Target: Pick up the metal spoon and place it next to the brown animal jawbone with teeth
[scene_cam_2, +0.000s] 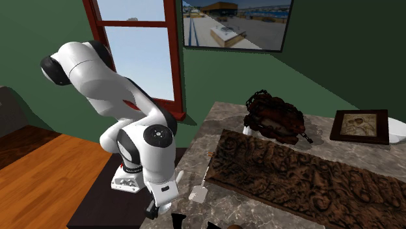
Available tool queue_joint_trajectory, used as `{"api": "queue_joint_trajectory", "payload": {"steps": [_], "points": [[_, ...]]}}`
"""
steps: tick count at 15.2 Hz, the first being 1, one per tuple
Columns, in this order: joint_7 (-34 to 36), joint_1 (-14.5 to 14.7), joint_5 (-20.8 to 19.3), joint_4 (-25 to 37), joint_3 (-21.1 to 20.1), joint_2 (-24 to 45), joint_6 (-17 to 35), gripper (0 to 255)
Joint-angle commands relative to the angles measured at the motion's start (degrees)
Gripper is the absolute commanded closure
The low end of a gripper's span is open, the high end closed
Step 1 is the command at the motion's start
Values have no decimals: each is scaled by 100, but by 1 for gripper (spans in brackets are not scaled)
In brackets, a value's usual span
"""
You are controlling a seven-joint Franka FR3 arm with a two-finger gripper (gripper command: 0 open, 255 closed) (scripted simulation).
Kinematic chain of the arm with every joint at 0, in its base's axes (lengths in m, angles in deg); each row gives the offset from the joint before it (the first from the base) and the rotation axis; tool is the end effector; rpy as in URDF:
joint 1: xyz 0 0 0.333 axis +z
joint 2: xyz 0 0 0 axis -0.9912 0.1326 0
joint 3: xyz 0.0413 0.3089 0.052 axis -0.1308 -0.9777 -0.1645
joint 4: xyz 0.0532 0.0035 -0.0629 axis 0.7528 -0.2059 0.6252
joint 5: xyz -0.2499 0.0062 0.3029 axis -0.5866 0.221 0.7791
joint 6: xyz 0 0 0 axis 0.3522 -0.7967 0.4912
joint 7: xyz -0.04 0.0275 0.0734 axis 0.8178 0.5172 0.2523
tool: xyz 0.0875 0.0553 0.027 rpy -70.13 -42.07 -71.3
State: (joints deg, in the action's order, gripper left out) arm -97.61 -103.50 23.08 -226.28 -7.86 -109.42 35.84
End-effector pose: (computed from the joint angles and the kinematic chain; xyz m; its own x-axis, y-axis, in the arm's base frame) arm 0.2173 -0.2966 0.3667 0.9455 -0.2860 -0.1558 -0.2949 -0.9548 -0.0365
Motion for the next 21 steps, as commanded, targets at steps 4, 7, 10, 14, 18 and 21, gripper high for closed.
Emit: {"api": "queue_joint_trajectory", "payload": {"steps": [4,7,10,14,18,21], "points": [[-13,29,-20,-161,115,244,406,255],[-13,29,-19,-160,115,245,407,255],[-13,29,-19,-160,115,246,407,255],[-13,29,-19,-160,115,245,406,0],[-8,35,12,-29,52,142,175,0],[-6,63,113,373,-110,-73,-439,0]]}}
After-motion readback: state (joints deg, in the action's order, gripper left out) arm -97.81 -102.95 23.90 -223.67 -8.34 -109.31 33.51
